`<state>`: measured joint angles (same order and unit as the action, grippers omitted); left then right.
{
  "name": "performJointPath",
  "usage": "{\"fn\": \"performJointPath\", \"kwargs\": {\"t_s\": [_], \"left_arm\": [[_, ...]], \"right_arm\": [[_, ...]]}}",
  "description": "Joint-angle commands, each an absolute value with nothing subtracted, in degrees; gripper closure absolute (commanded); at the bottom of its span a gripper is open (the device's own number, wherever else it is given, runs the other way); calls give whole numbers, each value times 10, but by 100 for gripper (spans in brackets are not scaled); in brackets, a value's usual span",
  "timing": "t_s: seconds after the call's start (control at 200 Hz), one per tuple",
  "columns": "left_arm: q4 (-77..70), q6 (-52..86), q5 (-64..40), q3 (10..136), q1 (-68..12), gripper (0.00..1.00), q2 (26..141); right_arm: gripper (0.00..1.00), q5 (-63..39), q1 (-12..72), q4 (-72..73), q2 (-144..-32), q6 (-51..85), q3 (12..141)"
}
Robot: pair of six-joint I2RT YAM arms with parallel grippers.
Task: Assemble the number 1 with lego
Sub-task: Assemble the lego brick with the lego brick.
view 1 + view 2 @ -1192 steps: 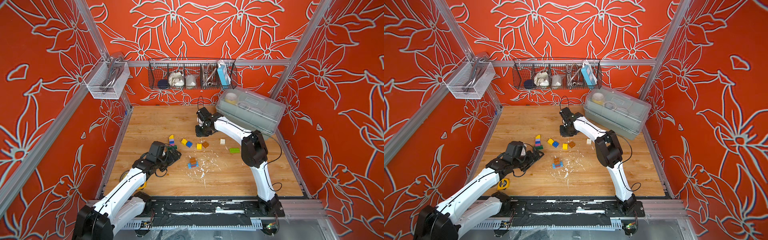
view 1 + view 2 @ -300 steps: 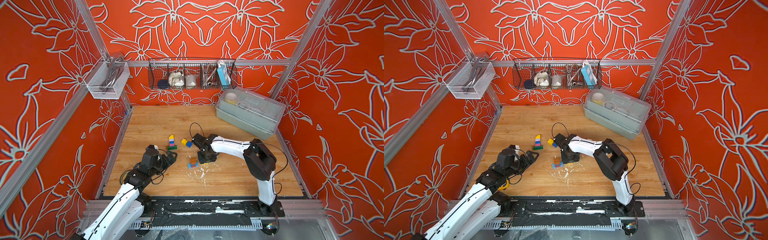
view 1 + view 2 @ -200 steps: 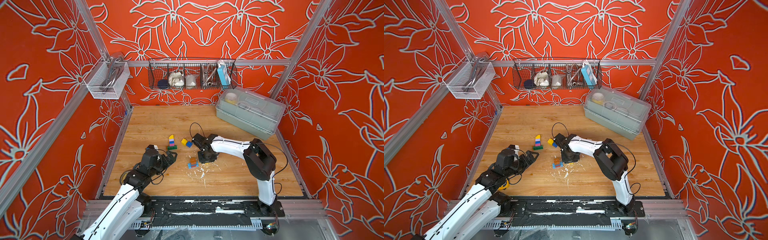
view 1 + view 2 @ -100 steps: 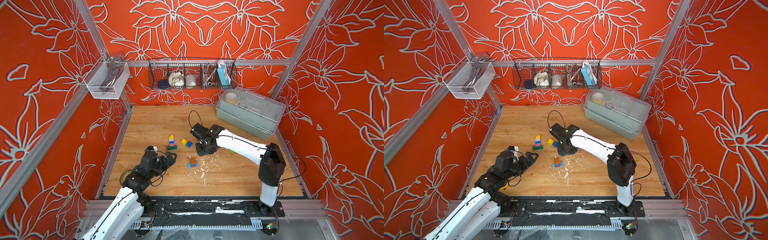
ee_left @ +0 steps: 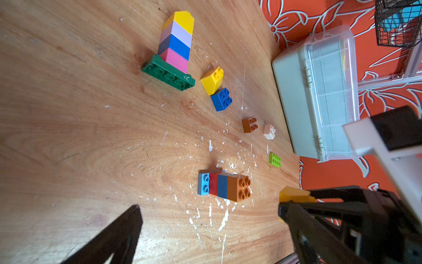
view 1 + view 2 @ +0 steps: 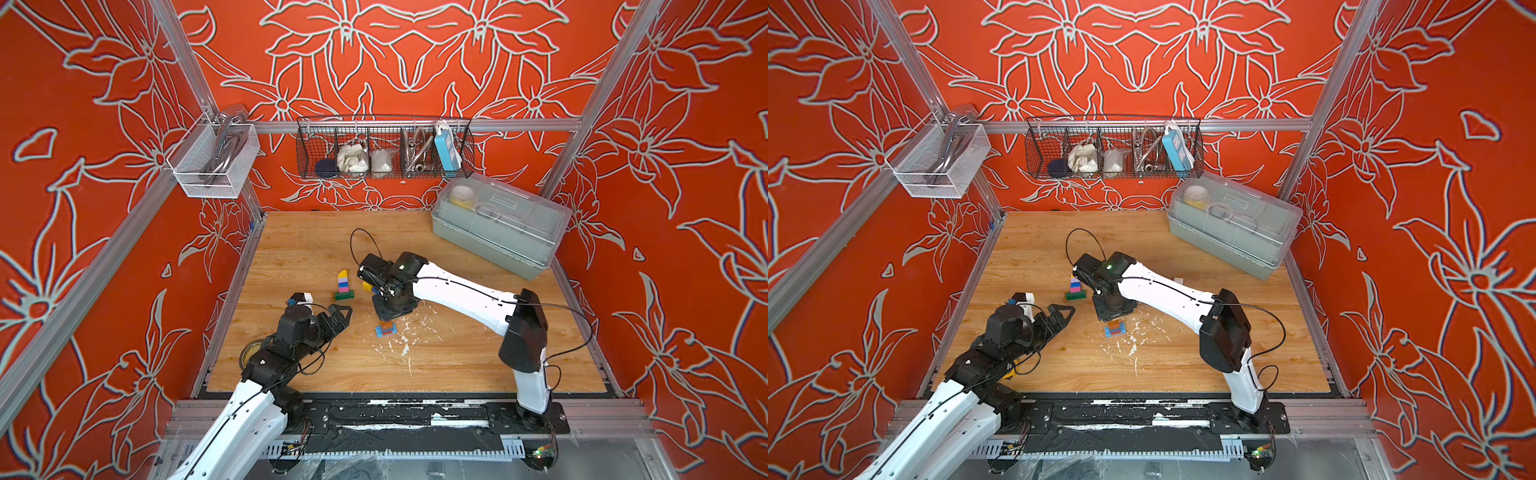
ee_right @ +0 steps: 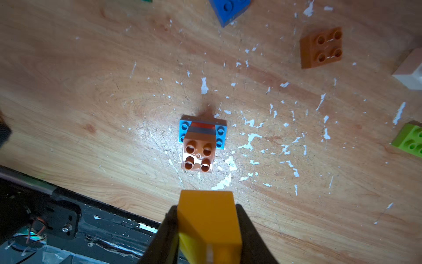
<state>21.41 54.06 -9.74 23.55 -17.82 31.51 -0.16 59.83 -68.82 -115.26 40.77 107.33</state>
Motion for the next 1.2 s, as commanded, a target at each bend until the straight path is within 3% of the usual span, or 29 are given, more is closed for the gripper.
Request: {"fn": "performJointPath", "kwargs": {"t_s": [0.0,1.196], "left_arm": [[216,541,-101,232,-173,1,308],[219,541,-100,233,-170,1,306]], "right_arm": [[76,-6,600,-714,-1176,404,1097],[76,-22,598,-692,-1235,394,1099]]}}
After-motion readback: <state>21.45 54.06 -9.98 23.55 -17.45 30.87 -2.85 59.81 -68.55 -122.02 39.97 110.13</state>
